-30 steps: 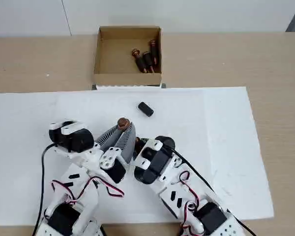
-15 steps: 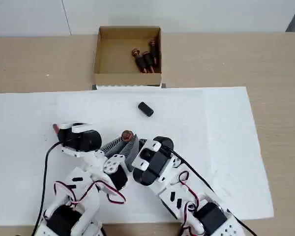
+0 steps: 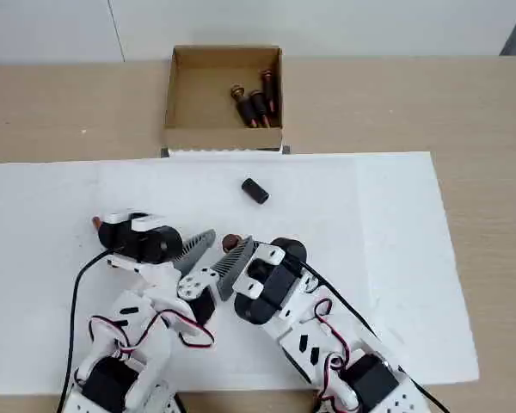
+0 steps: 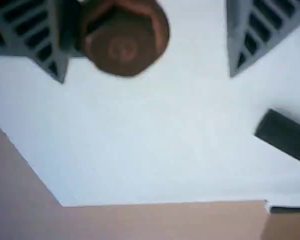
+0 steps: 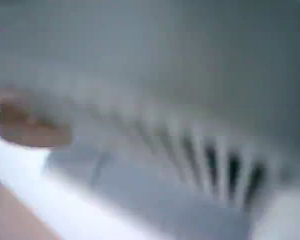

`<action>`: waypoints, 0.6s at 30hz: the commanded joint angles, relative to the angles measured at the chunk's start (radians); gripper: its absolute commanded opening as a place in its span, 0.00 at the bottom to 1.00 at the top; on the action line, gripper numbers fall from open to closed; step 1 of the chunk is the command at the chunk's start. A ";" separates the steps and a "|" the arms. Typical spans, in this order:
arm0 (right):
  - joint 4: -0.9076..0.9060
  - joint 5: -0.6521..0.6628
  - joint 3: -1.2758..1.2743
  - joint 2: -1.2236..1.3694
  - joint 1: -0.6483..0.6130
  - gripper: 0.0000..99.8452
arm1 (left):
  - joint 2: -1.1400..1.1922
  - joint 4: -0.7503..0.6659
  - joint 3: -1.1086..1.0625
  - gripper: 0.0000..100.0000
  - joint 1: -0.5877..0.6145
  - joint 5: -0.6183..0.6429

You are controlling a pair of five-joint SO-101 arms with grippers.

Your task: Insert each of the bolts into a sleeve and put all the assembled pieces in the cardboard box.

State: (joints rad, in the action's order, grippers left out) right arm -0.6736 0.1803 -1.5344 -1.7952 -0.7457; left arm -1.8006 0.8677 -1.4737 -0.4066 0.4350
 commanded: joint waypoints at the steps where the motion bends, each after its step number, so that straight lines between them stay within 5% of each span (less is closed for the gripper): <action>1: 0.025 0.008 0.063 -0.007 -0.004 0.00 | -0.006 -0.021 0.077 0.20 0.044 -0.041; 10: 0.022 0.005 0.060 0.002 0.008 0.00 | -0.006 -0.015 0.213 0.13 0.061 -0.046; 13: 0.021 0.000 0.055 0.004 0.051 0.00 | -0.006 -0.017 0.211 0.00 0.135 -0.046; 18: -0.036 -0.044 0.026 0.005 0.182 0.00 | -0.006 0.026 0.139 0.00 0.292 -0.046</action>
State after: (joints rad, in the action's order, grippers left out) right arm -0.6920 0.1741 -1.5344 -1.7952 -0.6337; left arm -1.8036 0.8738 -1.3157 -0.1811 0.3951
